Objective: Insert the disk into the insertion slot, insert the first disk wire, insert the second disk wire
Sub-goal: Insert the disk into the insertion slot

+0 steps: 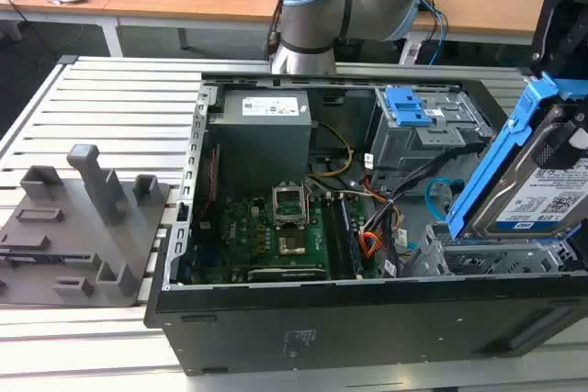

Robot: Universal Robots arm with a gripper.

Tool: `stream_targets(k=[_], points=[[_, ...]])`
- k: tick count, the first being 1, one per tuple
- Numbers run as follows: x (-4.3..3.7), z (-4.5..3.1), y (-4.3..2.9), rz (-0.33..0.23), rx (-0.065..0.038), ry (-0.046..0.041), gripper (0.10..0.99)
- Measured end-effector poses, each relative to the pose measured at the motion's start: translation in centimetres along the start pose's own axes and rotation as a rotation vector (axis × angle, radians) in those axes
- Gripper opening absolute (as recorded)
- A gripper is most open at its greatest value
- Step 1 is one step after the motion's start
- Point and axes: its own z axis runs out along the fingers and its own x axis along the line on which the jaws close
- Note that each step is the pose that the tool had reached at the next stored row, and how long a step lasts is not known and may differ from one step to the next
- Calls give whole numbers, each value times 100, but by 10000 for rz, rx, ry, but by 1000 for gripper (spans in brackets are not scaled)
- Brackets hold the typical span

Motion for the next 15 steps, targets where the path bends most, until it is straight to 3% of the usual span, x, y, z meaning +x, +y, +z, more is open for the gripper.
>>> stream_targets(k=[1, 2, 15], points=[[-1, 40, -5, 3, 2, 74, 365], [-1, 85, -8, 3, 2, 84, 365], [-1, 232, -14, 4, 2, 83, 365]])
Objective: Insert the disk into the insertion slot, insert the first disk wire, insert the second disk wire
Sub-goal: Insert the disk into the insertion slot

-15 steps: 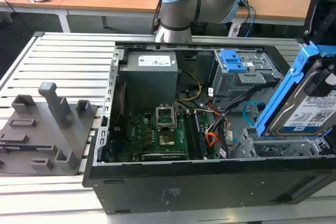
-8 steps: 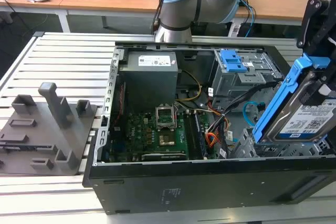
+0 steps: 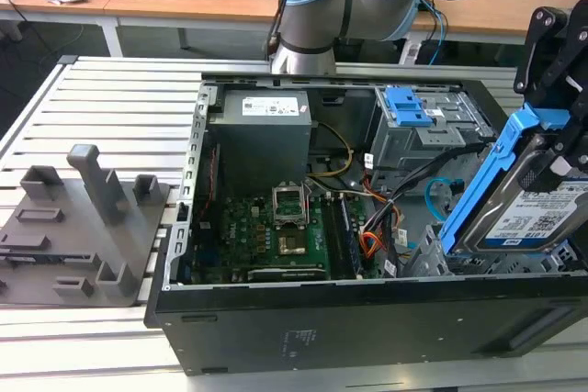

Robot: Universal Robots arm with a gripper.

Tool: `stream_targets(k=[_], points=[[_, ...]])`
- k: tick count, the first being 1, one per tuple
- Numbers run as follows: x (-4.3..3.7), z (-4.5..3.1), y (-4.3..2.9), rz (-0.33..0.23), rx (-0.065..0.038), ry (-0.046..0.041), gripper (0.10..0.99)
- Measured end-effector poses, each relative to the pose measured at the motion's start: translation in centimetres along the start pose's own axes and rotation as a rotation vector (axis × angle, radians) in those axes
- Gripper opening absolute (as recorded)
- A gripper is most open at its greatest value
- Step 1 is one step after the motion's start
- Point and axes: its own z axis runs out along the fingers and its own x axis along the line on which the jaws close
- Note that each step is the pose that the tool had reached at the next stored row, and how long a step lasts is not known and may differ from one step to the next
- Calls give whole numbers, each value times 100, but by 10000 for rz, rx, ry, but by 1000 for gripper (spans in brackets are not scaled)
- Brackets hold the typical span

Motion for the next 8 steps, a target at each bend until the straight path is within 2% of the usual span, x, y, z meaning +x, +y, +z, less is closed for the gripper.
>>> stream_targets(k=[8], points=[[-1, 66, -3, 0, 0, 1, 365]])
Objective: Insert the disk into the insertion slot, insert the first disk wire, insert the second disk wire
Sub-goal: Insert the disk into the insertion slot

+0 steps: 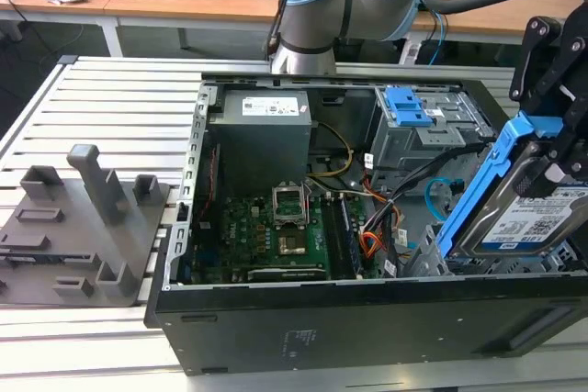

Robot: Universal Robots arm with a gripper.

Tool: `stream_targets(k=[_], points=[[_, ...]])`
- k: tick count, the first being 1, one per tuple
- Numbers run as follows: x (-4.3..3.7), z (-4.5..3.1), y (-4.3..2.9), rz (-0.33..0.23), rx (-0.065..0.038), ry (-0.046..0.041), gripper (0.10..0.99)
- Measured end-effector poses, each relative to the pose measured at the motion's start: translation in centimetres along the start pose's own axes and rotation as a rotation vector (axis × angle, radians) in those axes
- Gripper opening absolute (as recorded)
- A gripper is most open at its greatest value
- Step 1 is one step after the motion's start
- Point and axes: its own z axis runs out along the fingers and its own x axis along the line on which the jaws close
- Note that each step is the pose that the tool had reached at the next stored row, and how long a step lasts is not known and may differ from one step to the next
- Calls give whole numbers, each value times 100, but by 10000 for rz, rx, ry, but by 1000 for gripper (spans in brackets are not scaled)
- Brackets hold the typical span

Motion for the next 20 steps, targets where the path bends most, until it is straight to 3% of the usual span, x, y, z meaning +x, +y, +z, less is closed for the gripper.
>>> stream_targets(k=[5, 15, 20], points=[[-6, 33, -5, -1, 1, -2, 365], [-280, 31, -54, -51, 1, 1, 365], [-307, 75, -131, -117, 0, 7, 365]])
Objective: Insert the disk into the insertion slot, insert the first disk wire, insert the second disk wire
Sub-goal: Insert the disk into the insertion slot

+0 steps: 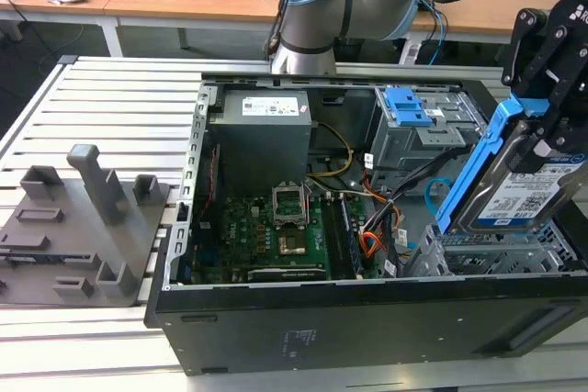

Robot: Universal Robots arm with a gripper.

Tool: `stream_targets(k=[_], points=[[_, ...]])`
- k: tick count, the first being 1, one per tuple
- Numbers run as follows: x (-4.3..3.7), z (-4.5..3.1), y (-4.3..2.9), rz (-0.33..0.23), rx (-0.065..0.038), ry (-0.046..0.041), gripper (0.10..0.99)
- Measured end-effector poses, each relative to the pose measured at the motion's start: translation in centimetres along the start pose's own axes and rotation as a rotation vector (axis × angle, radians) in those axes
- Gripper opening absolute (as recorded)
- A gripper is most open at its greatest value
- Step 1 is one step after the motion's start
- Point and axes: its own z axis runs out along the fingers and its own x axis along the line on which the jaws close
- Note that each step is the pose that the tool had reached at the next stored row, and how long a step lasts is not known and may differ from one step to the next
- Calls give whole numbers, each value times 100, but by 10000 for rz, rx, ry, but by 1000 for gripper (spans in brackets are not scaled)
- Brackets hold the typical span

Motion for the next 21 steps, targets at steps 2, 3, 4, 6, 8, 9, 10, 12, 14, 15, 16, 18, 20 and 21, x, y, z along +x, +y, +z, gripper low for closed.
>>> stream_targets(k=[2, 3, 4, 6, 8, 9, 10, 12, 14, 15, 16, 18, 20, 21], points=[[0, 37, -2, 1, 0, 1, 365], [-1, 53, -4, 0, 0, 0, 365], [-1, 74, -14, -4, 0, -1, 365], [-1, 93, -18, -1, 0, 0, 365], [-2, 125, -21, -2, 0, -1, 365], [-2, 138, -22, -3, -1, -1, 365], [-2, 157, -22, -3, 0, 1, 365], [-2, 188, -24, -3, 0, 0, 365], [-3, 217, -25, -3, 0, 0, 365], [-3, 237, -26, -3, 0, 0, 365], [-3, 250, -26, -3, 0, -1, 365], [-4, 322, -29, -3, 0, 1, 365], [-5, 380, -31, -3, 0, 0, 365], [-5, 406, -32, -3, 0, 0, 365]])
